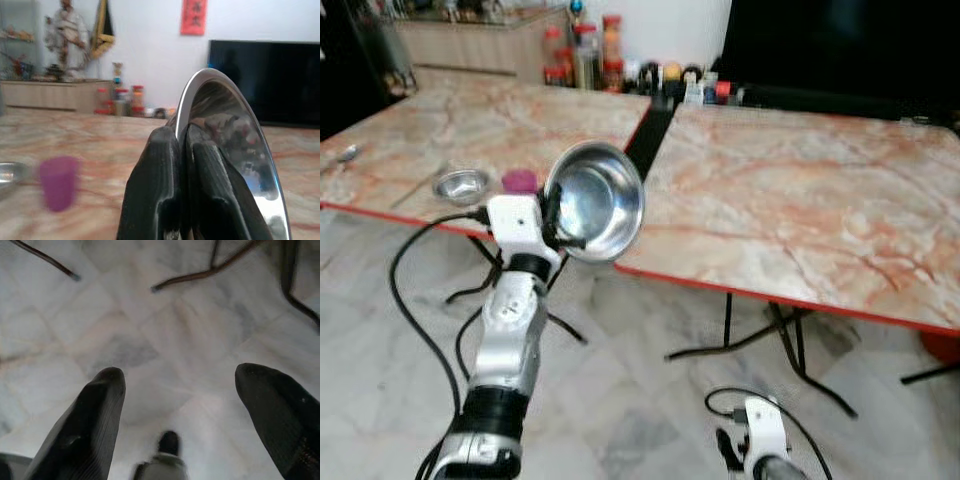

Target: Setting the table

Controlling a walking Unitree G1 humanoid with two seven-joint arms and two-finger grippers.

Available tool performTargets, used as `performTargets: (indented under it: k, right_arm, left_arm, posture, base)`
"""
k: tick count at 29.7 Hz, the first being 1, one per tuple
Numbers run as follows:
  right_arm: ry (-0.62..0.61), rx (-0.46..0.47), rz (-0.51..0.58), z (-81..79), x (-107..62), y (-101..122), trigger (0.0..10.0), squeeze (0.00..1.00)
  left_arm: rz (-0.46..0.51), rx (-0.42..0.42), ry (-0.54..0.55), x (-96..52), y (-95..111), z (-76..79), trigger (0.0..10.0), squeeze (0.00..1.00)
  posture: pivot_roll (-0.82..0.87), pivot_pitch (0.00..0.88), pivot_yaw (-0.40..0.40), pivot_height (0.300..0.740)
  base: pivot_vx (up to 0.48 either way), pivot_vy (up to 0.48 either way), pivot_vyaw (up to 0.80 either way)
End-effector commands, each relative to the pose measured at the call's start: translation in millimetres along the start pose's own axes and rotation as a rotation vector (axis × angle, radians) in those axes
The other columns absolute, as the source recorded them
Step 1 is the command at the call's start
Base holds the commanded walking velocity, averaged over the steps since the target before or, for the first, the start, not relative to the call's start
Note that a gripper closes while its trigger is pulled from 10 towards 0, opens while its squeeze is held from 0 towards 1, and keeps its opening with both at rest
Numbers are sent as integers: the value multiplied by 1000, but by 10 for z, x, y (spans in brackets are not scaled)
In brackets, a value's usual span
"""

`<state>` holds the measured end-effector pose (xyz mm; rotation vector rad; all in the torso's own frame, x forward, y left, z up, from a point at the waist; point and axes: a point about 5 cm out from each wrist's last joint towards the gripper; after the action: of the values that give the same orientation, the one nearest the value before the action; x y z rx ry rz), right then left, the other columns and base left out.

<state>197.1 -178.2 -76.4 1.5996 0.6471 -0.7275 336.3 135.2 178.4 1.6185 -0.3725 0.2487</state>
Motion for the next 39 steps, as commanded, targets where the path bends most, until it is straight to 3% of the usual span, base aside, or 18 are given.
performTargets:
  k: [1, 9, 15, 21, 39]
  right_arm:
    - [-1, 7, 15, -4, 8, 43, 10000, 0]
    - [-7, 18, 9, 3, 12, 50, 10000, 0]
    - [-5, 30, 10, 9, 15, 67, 10000, 0]
    - [-6, 20, 6, 11, 13, 57, 10000, 0]
    - [-1, 16, 12, -6, 14, 59, 10000, 0]
  left_arm:
    - [46, 10, -13, 49, 108, -4, 10000, 0]
    - [48, 7, -12, 51, 108, -5, 10000, 0]
    - [48, -1, -16, 51, 103, 11, 10000, 0]
    - [29, -16, -23, 47, 73, 20, 10000, 0]
    - [4, -26, -17, 50, 37, -4, 10000, 0]
  posture:
    - [-22, 0, -17, 740]
    - [-23, 0, -18, 740]
    - [-26, 0, -23, 740]
    - [-27, 0, -24, 740]
    - [-27, 0, -18, 740]
  base:
    - [247, -379, 0]
    - [244, -381, 0]
    - [244, -379, -640]
    - [0, 0, -646]
    - [0, 0, 0]
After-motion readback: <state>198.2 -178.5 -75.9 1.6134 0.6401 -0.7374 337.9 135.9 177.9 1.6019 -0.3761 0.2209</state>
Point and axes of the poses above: a point about 5 cm out from each wrist's last joint towards the gripper, its own x axis pointing out of the wrist towards the gripper, its own y axis along the axis of the wrist's last joint, z = x × y, and after that the axes turned 10 degrees about x, right-handed
